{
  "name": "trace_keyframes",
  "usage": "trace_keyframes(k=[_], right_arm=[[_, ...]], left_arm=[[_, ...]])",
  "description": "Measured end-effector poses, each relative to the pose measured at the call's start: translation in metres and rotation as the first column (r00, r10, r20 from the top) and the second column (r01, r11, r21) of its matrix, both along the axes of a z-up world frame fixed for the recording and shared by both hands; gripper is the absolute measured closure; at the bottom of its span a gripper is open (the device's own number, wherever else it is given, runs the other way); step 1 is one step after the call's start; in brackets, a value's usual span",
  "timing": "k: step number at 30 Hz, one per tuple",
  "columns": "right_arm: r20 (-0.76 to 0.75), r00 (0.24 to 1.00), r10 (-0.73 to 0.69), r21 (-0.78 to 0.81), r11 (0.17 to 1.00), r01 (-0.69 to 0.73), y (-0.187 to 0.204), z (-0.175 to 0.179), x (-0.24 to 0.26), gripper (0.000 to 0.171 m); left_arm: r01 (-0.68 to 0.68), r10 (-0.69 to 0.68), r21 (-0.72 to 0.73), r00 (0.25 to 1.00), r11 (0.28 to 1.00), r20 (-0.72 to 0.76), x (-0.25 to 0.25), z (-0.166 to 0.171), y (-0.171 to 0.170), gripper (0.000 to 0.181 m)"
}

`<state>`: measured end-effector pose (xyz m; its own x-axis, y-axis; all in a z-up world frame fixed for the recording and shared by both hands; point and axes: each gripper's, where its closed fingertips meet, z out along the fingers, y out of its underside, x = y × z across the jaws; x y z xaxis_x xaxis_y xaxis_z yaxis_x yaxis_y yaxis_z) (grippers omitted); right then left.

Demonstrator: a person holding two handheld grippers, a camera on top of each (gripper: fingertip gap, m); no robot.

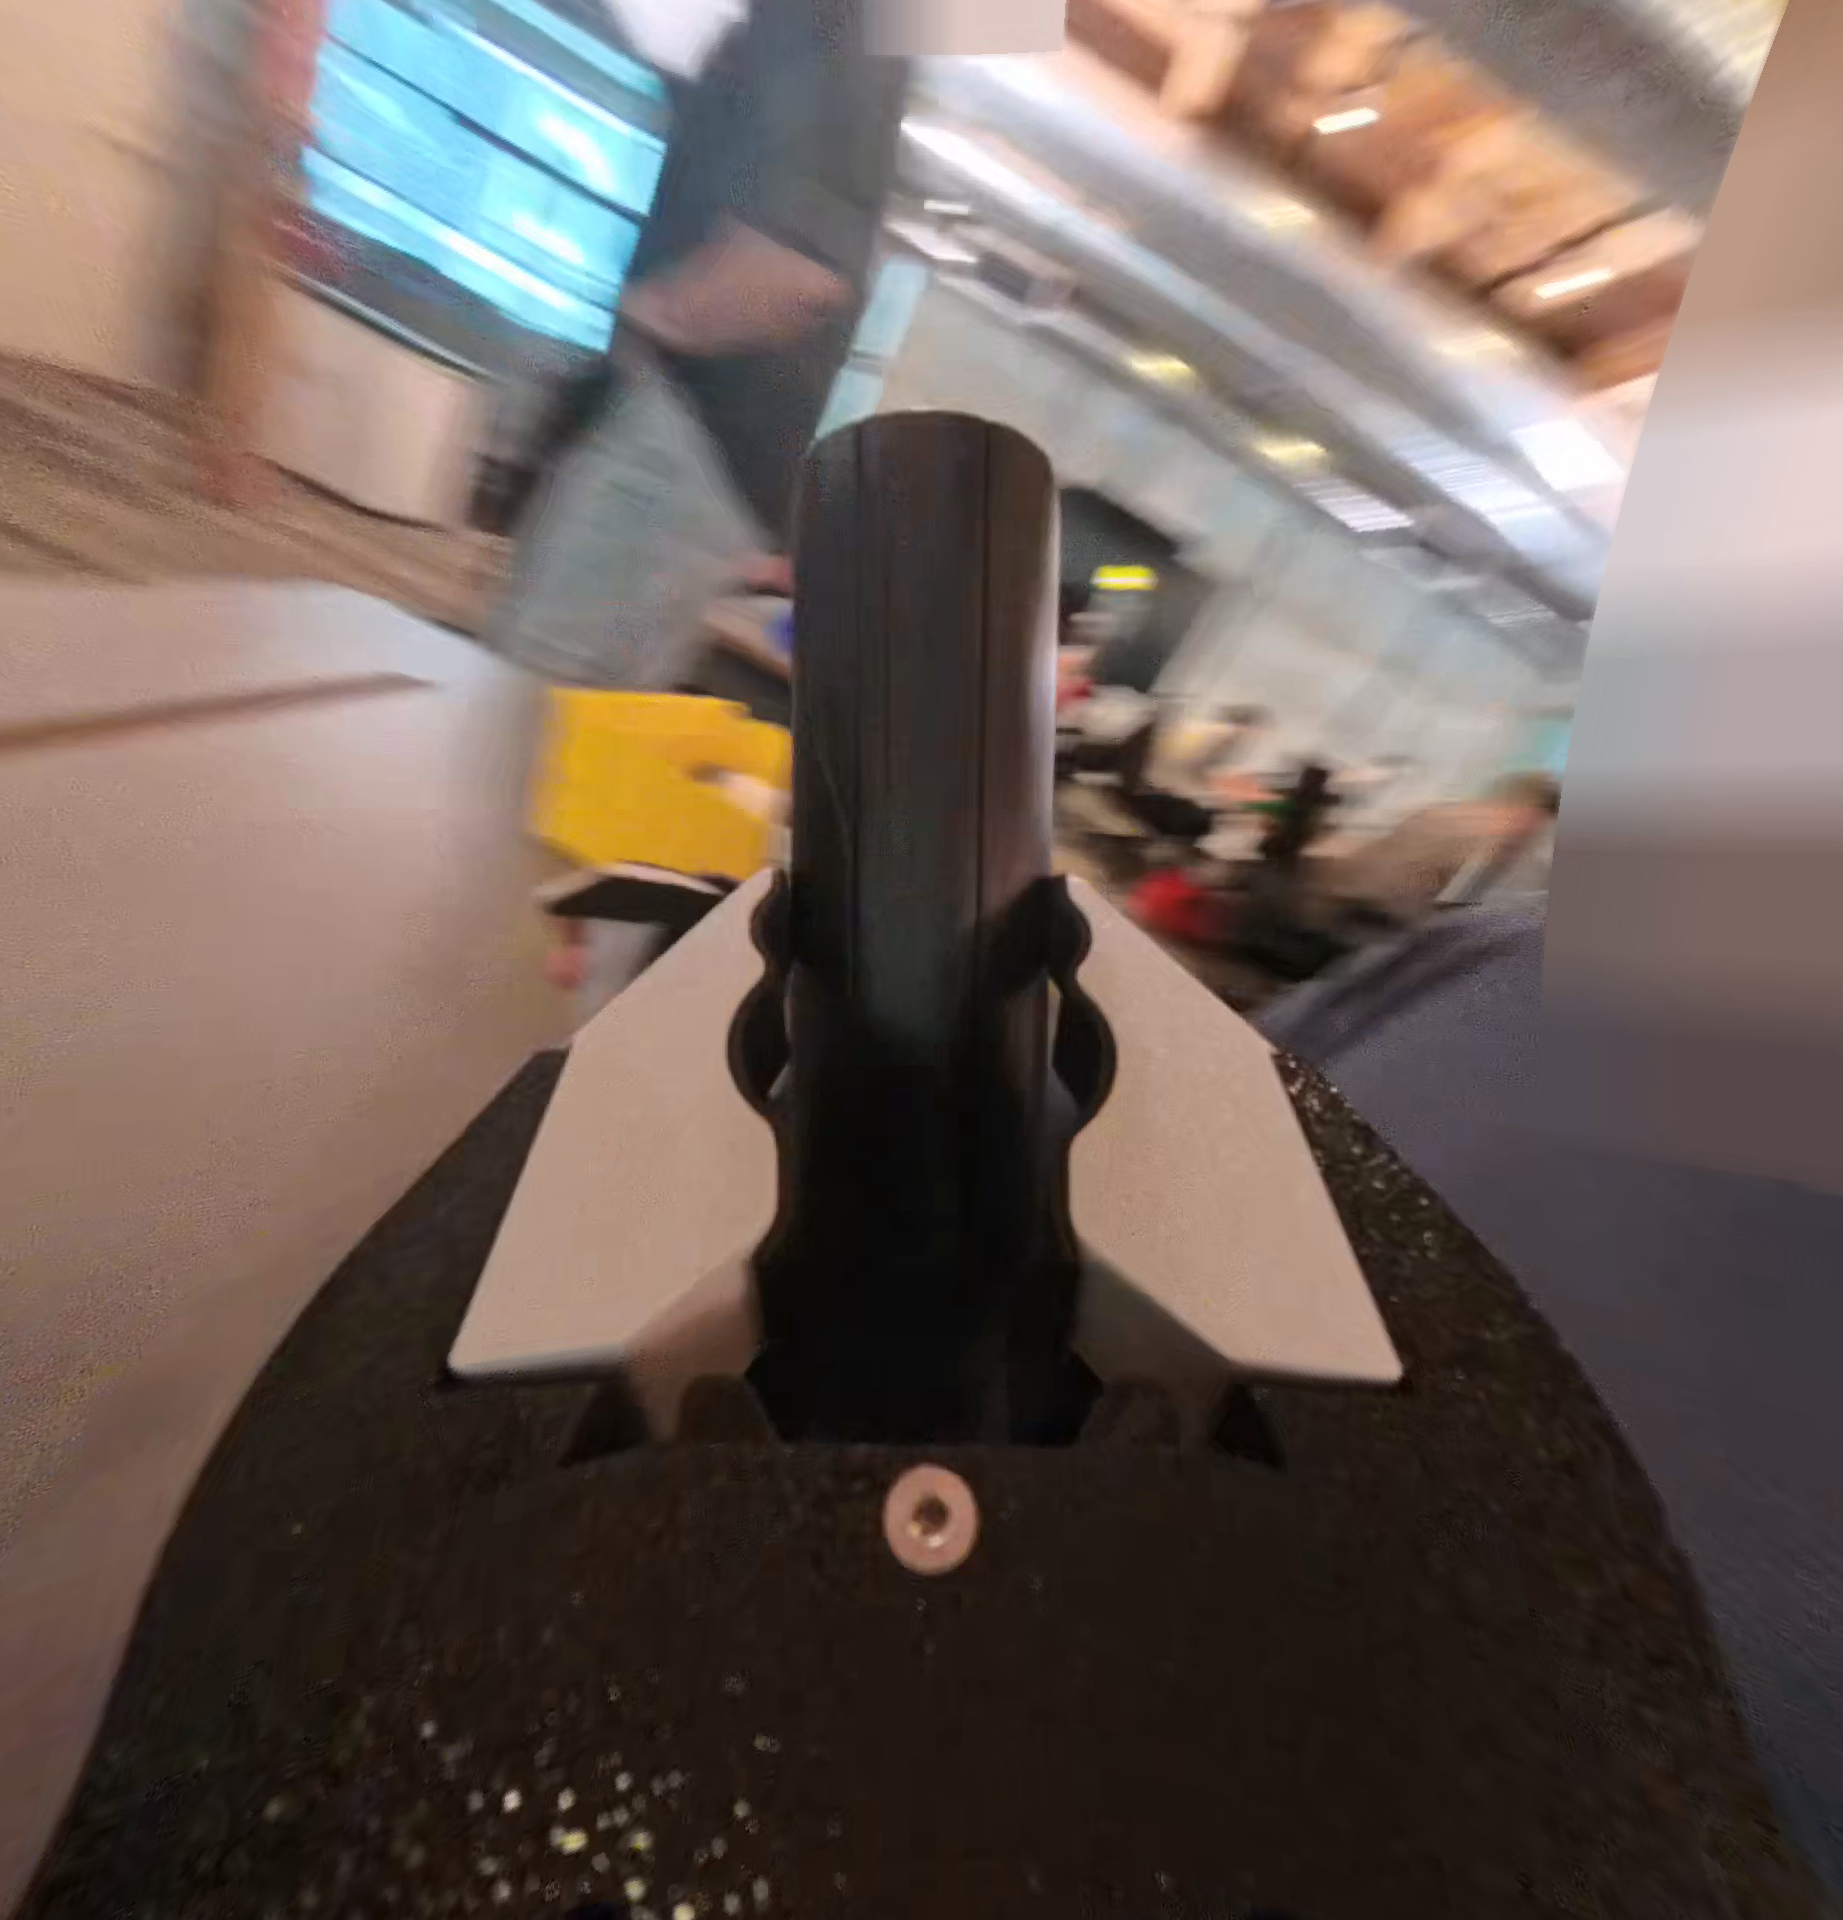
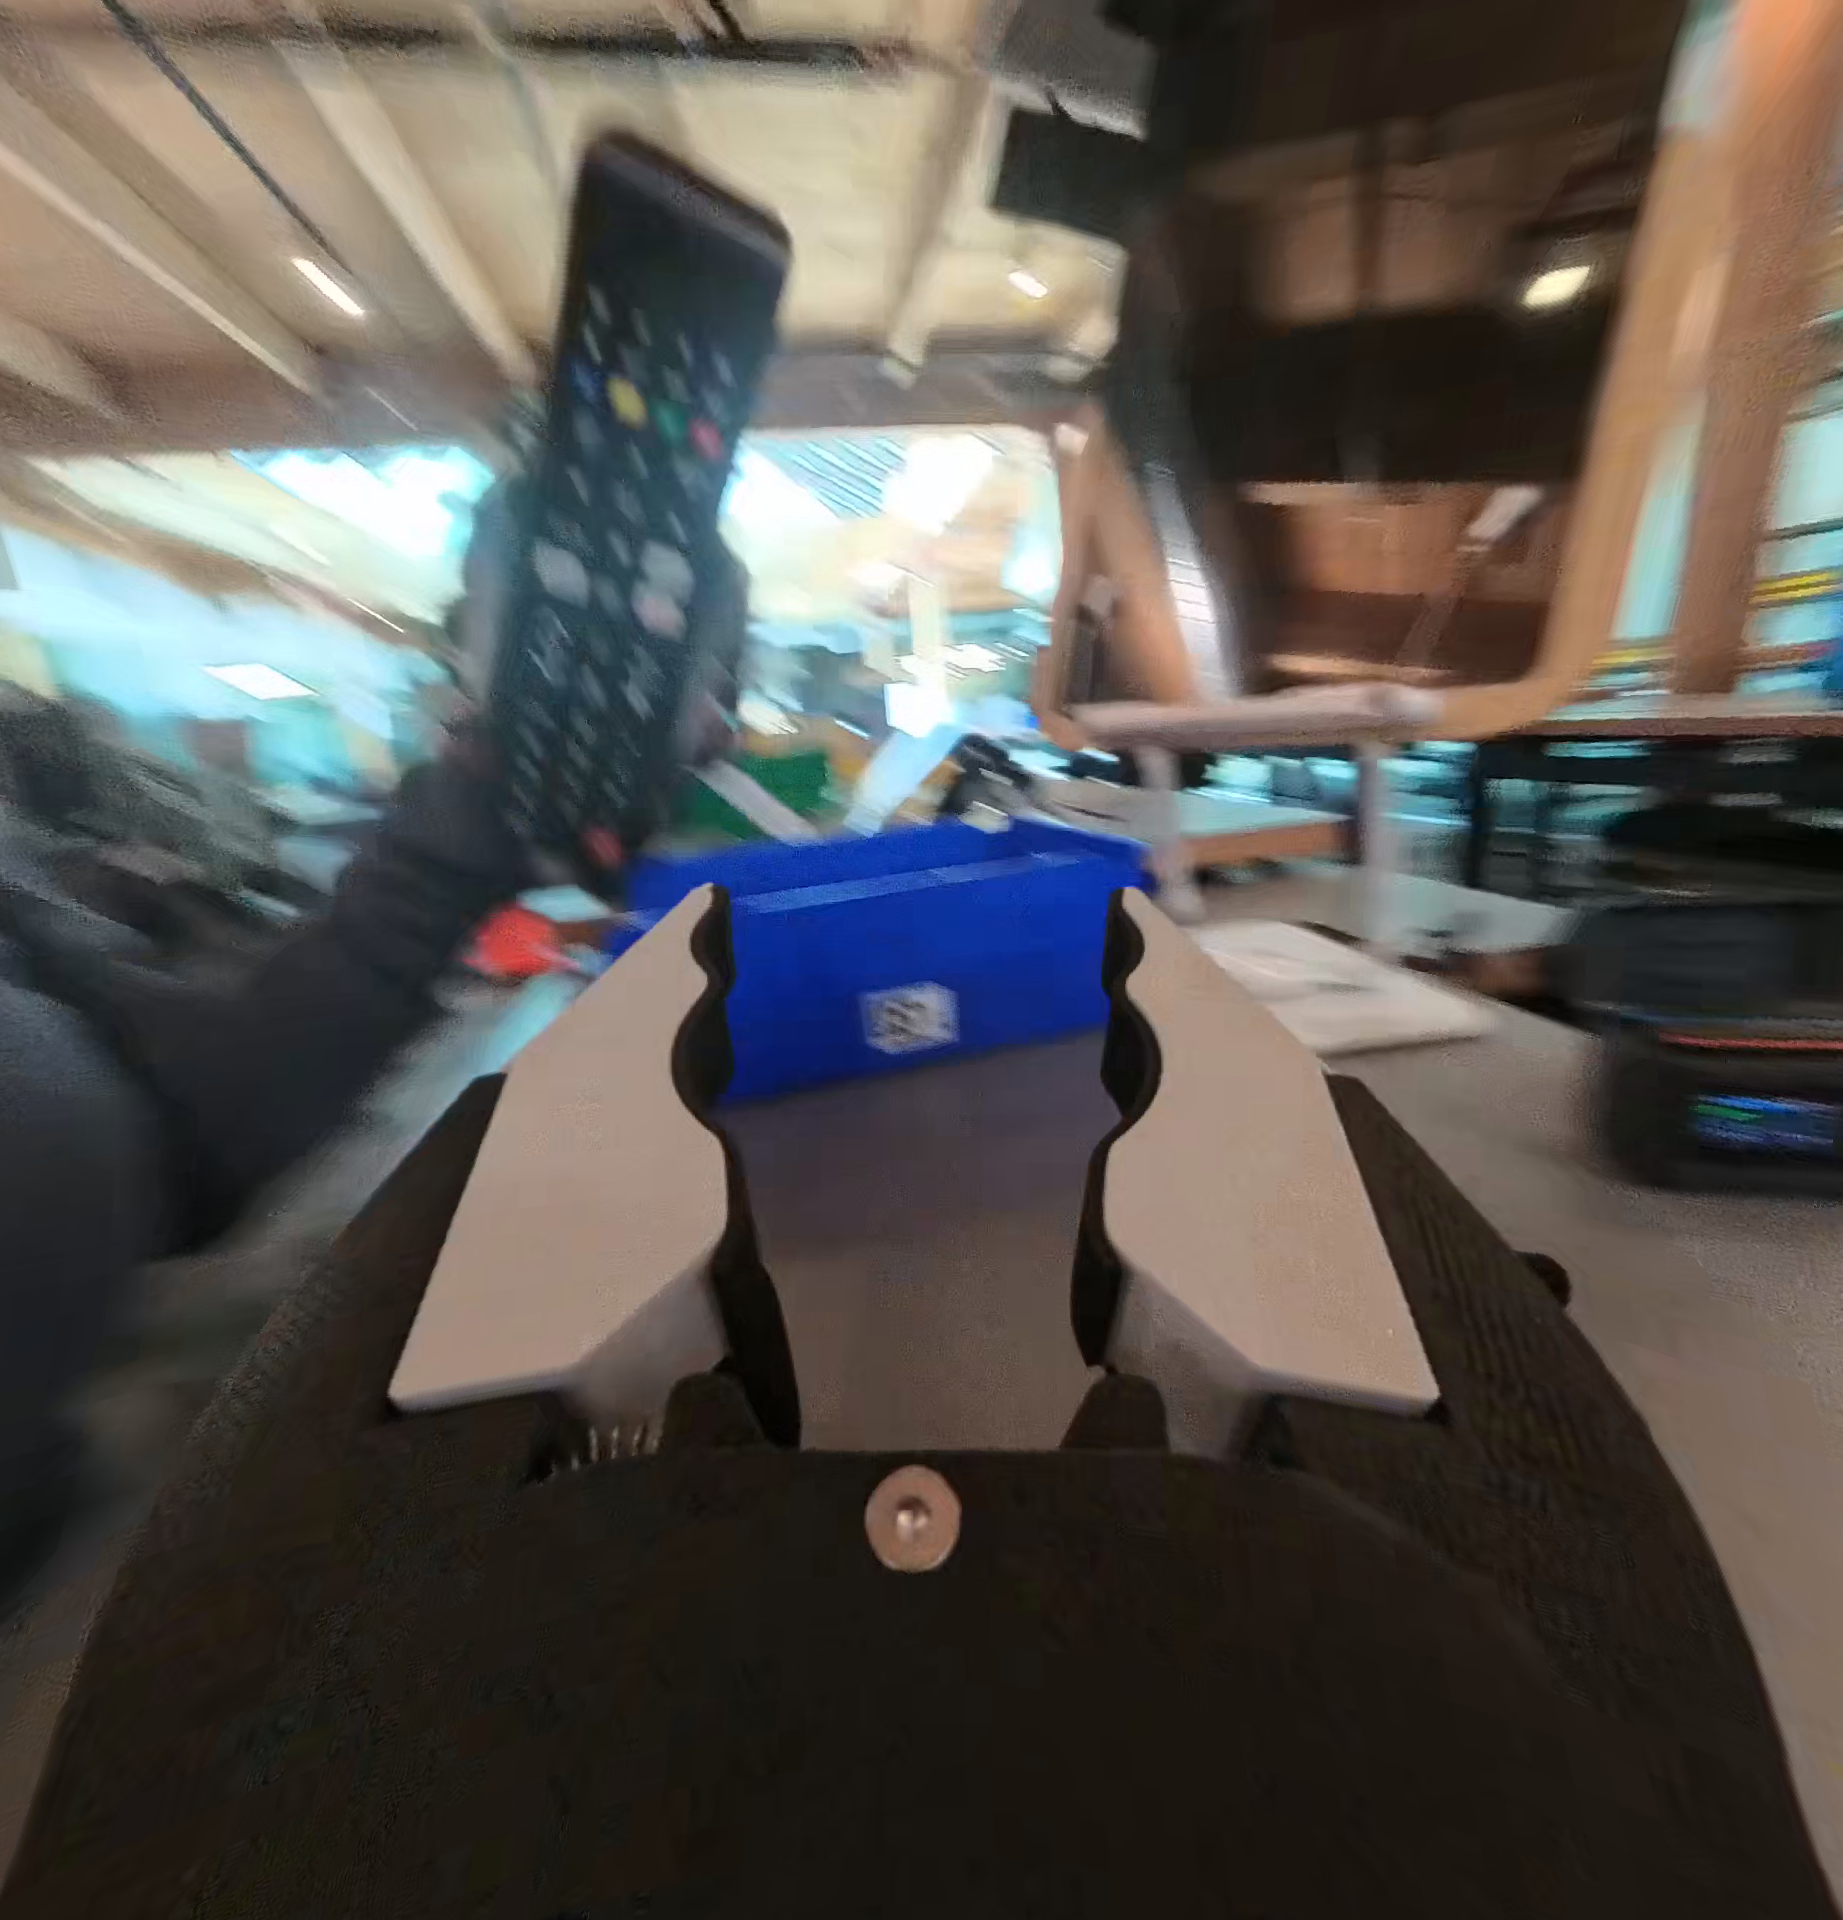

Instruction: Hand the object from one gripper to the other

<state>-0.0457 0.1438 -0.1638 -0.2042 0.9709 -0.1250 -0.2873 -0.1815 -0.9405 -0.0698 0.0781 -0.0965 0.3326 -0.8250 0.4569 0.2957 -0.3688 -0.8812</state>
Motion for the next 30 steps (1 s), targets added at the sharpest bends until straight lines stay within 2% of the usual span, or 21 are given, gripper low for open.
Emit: trace_keyframes(k=[2, 5, 8, 11, 12, 14, 16, 19, 21, 23, 25, 26, 28, 30], right_arm=[[-0.084, 0.987, 0.14, -0.099, 0.984, -0.148, -0.011, 0.02, 0.013, 0.101], [-0.146, 0.953, 0.264, -0.164, 0.944, -0.286, -0.022, 0.036, 0.026, 0.1], [-0.154, 0.909, 0.388, -0.201, 0.888, -0.413, -0.035, 0.042, 0.034, 0.103], [-0.185, 0.881, 0.435, -0.199, 0.862, -0.467, -0.04, 0.047, 0.041, 0.125], [-0.173, 0.888, 0.426, -0.189, 0.871, -0.454, -0.039, 0.045, 0.041, 0.142], [-0.146, 0.912, 0.384, -0.153, 0.902, -0.405, -0.035, 0.044, 0.041, 0.143], [-0.111, 0.952, 0.287, -0.088, 0.951, -0.297, -0.028, 0.041, 0.039, 0.146], [-0.096, 0.991, 0.09, 0.025, 0.996, -0.088, -0.012, 0.043, 0.04, 0.149], [-0.106, 0.991, -0.08, 0.13, 0.987, 0.094, -0.001, 0.047, 0.041, 0.15], [-0.108, 0.97, -0.22, 0.243, 0.94, 0.24, 0.004, 0.048, 0.041, 0.149], [-0.118, 0.94, -0.321, 0.359, 0.869, 0.341, 0.003, 0.048, 0.037, 0.149], [-0.135, 0.923, -0.361, 0.422, 0.822, 0.383, 0.0, 0.048, 0.035, 0.15], [-0.198, 0.881, -0.429, 0.548, 0.697, 0.462, -0.009, 0.049, 0.03, 0.149], [-0.254, 0.847, -0.467, 0.691, 0.525, 0.497, -0.023, 0.045, 0.022, 0.15]], left_arm=[[0.262, -0.249, -0.084, 0.958, 0.961, 0.143, 0.035, -0.013, -0.002, 0.134], [0.487, -0.432, -0.149, 0.853, 0.861, 0.292, 0.068, -0.035, 0.0, 0.134], [0.591, -0.499, -0.196, 0.784, 0.783, 0.37, 0.085, -0.052, 0.007, 0.134], [0.619, -0.521, -0.249, 0.773, 0.745, 0.363, 0.095, -0.066, 0.012, 0.133], [0.633, -0.528, -0.255, 0.762, 0.731, 0.375, 0.095, -0.066, 0.012, 0.133], [0.611, -0.491, -0.274, 0.775, 0.743, 0.398, 0.093, -0.067, 0.02, 0.133], [0.541, -0.4, -0.295, 0.814, 0.788, 0.422, 0.083, -0.067, 0.036, 0.096], [0.324, -0.17, -0.33, 0.892, 0.887, 0.419, 0.055, -0.075, 0.071, 0.077], [0.183, -0.018, -0.364, 0.911, 0.913, 0.412, 0.032, -0.083, 0.09, 0.065], [0.127, 0.067, -0.403, 0.898, 0.906, 0.435, 0.015, -0.089, 0.099, 0.075], [0.176, 0.064, -0.437, 0.874, 0.882, 0.482, 0.011, -0.092, 0.098, 0.091], [0.23, 0.035, -0.451, 0.861, 0.862, 0.507, 0.015, -0.092, 0.095, 0.092], [0.382, -0.075, -0.475, 0.835, 0.793, 0.545, 0.032, -0.095, 0.08, 0.09], [0.498, -0.16, -0.495, 0.801, 0.712, 0.577, 0.049, -0.098, 0.068, 0.087]])
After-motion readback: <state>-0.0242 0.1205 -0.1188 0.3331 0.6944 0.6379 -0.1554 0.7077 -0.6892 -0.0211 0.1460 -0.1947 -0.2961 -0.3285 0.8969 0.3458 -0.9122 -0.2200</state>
